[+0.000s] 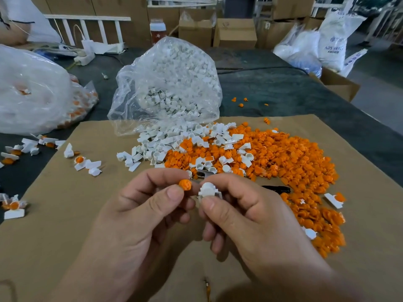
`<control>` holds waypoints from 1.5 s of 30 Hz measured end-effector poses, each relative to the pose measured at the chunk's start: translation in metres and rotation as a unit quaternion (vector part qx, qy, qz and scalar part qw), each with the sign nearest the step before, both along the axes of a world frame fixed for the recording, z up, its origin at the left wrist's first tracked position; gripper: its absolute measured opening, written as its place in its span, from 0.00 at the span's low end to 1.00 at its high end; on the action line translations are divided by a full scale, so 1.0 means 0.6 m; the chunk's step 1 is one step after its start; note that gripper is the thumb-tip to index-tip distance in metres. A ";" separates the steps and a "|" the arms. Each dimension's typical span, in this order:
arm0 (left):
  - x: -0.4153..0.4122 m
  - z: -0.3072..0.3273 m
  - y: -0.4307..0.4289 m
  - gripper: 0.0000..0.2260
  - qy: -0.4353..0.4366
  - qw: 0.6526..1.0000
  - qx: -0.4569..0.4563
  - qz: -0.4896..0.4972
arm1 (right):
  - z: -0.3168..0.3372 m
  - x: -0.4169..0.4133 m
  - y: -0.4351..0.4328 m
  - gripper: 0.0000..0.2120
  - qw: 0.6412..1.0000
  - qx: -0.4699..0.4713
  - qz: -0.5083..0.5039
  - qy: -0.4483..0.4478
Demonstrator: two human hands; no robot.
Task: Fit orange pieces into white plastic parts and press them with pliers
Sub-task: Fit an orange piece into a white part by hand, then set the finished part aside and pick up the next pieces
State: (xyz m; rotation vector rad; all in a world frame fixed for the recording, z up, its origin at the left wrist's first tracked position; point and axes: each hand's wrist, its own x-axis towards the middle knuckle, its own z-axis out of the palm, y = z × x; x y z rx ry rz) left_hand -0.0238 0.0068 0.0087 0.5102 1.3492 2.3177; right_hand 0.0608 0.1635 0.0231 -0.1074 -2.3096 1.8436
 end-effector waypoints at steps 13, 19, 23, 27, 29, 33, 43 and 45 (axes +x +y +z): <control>0.014 0.002 0.006 0.09 0.495 0.803 -0.298 0.146 | -0.001 -0.026 0.002 0.14 0.856 -0.484 0.102 -0.148; 0.011 0.000 0.008 0.10 0.487 0.799 -0.321 0.147 | -0.016 -0.024 0.004 0.08 0.924 -0.341 0.070 -0.157; 0.006 -0.005 0.008 0.12 0.488 0.794 -0.332 0.149 | -0.007 -0.017 0.006 0.11 0.959 -0.202 0.037 -0.195; 0.005 -0.004 0.003 0.09 0.508 0.781 -0.343 0.118 | 0.005 -0.015 0.004 0.16 0.968 -0.168 0.030 -0.184; 0.006 0.001 -0.001 0.08 0.495 0.782 -0.362 0.111 | 0.008 -0.014 0.006 0.17 0.971 -0.157 0.038 -0.174; 0.012 0.008 -0.004 0.12 0.410 0.828 -0.369 0.098 | 0.020 -0.010 0.007 0.14 0.972 -0.151 0.071 -0.168; 0.005 -0.005 0.005 0.03 0.183 0.933 -0.292 0.102 | 0.009 -0.011 0.009 0.16 0.942 -0.248 0.138 -0.178; 0.003 -0.007 0.005 0.05 0.110 0.958 -0.247 0.100 | 0.003 -0.014 0.010 0.18 0.932 -0.297 0.129 -0.160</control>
